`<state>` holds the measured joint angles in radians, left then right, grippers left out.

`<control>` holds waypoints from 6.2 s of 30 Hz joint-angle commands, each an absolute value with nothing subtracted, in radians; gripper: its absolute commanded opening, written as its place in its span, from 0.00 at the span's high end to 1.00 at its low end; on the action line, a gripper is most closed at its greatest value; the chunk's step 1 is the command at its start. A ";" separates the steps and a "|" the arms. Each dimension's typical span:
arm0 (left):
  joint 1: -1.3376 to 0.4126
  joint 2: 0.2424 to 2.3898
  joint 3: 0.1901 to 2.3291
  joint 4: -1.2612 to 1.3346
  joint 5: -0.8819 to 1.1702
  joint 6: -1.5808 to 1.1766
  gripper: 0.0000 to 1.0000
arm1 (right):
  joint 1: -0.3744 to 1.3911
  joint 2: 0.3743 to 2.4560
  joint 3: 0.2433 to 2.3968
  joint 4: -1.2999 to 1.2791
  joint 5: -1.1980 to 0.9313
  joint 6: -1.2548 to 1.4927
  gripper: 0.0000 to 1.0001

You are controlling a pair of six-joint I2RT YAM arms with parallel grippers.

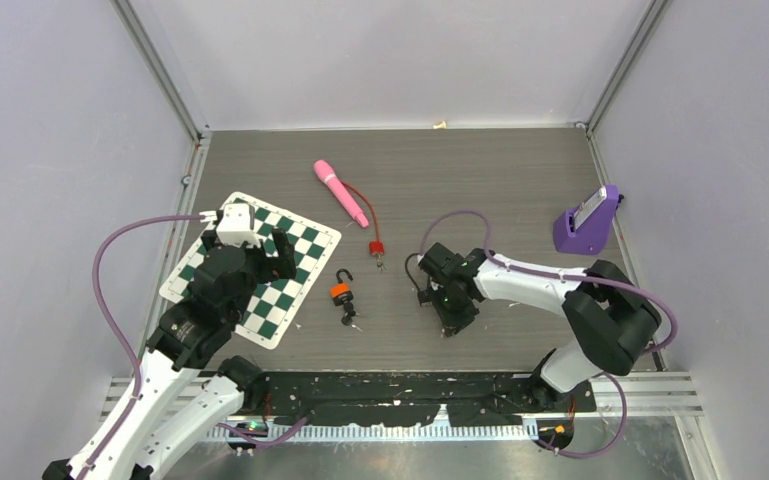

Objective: Unlock with the key

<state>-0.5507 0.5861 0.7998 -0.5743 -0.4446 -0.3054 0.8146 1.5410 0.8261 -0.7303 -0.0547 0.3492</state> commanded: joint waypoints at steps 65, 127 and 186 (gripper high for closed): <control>-0.555 0.562 0.791 -0.498 -0.345 -0.262 0.01 | 0.871 1.762 1.079 -0.760 -0.032 -0.206 0.84; -0.634 0.958 0.499 0.151 0.375 -1.484 0.44 | 1.074 1.149 0.545 0.563 0.029 0.181 0.95; -0.707 0.792 0.674 -0.234 0.056 -1.137 0.92 | 1.391 1.423 0.561 0.955 0.579 -0.180 0.92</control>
